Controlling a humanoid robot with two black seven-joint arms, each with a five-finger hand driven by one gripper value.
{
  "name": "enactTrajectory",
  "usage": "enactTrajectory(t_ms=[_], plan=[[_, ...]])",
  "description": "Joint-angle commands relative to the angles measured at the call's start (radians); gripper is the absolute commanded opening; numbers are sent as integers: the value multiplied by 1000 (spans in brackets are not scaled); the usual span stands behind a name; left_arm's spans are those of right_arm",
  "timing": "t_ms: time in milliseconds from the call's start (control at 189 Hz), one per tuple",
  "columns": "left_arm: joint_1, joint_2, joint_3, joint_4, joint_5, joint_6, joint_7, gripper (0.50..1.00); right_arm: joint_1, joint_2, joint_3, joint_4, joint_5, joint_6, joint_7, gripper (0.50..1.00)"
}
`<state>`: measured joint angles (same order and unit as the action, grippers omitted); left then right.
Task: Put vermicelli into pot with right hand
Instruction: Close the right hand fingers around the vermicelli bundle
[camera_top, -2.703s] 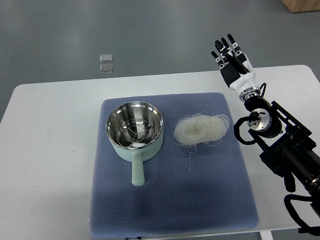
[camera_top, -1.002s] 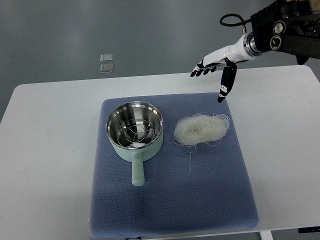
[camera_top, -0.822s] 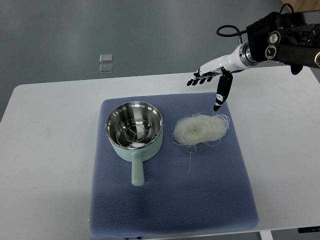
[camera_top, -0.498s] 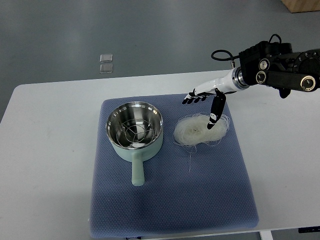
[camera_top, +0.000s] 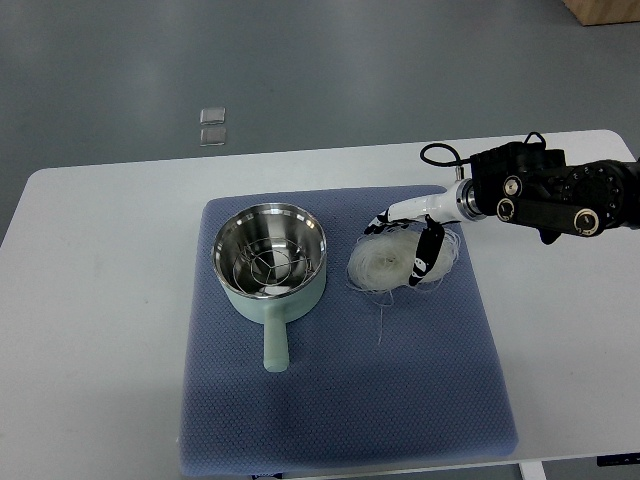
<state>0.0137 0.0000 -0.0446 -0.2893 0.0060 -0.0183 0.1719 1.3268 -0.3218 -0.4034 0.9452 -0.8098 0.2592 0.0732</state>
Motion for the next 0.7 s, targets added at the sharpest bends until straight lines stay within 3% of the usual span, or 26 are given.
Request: enactTrajectory(t_ms=[0, 37, 85, 180, 403, 694], plan=[[0, 0, -1, 2, 0, 0, 0, 1000, -20, 12, 0, -16, -22, -17, 3, 852], [0, 0, -1, 4, 0, 0, 0, 1000, -26, 12, 0, -17, -26, -18, 3, 789], [0, 0, -1, 4, 0, 0, 0, 1000, -31, 12, 0, -17, -31, -20, 3, 656], [0, 0, -1, 5, 0, 0, 0, 1000, -32, 9, 0, -17, -32, -18, 2, 501], [2, 0, -1, 5, 0, 0, 0, 1000, -3, -45, 25, 4, -43, 8, 0, 500], [2, 0, -1, 5, 0, 0, 0, 1000, 229, -210, 34, 170, -19, 66, 0, 500]])
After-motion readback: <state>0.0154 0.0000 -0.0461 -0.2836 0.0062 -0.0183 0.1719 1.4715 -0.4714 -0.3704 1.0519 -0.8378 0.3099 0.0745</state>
